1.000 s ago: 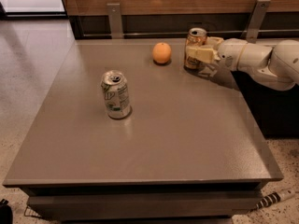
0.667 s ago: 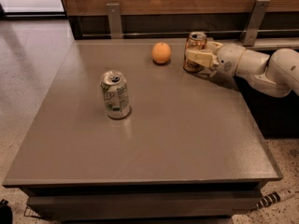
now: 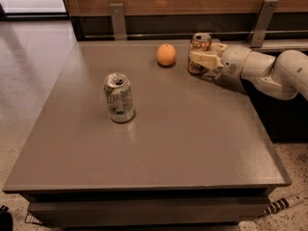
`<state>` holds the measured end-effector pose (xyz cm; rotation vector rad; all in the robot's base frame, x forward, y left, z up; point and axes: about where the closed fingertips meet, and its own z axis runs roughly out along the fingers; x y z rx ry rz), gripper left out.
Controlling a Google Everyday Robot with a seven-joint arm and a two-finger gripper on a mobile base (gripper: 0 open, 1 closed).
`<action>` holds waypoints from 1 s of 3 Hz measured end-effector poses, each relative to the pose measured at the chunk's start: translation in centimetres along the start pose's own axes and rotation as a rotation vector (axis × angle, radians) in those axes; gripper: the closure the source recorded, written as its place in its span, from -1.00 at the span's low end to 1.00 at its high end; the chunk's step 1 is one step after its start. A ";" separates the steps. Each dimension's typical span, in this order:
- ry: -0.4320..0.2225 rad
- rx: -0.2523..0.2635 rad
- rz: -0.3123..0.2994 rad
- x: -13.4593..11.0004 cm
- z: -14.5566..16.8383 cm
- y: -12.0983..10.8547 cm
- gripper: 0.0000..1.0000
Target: Move orange can near orange
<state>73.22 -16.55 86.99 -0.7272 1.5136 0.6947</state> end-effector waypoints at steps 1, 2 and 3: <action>0.000 -0.003 0.000 0.0 0.2 0.1 -0.28; -0.001 -0.003 0.000 0.0 0.2 0.1 -0.73; -0.001 -0.008 0.001 0.0 0.4 0.3 -1.00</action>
Offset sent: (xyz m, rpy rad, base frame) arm 0.0002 0.0020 0.0001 0.0006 0.0000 0.0028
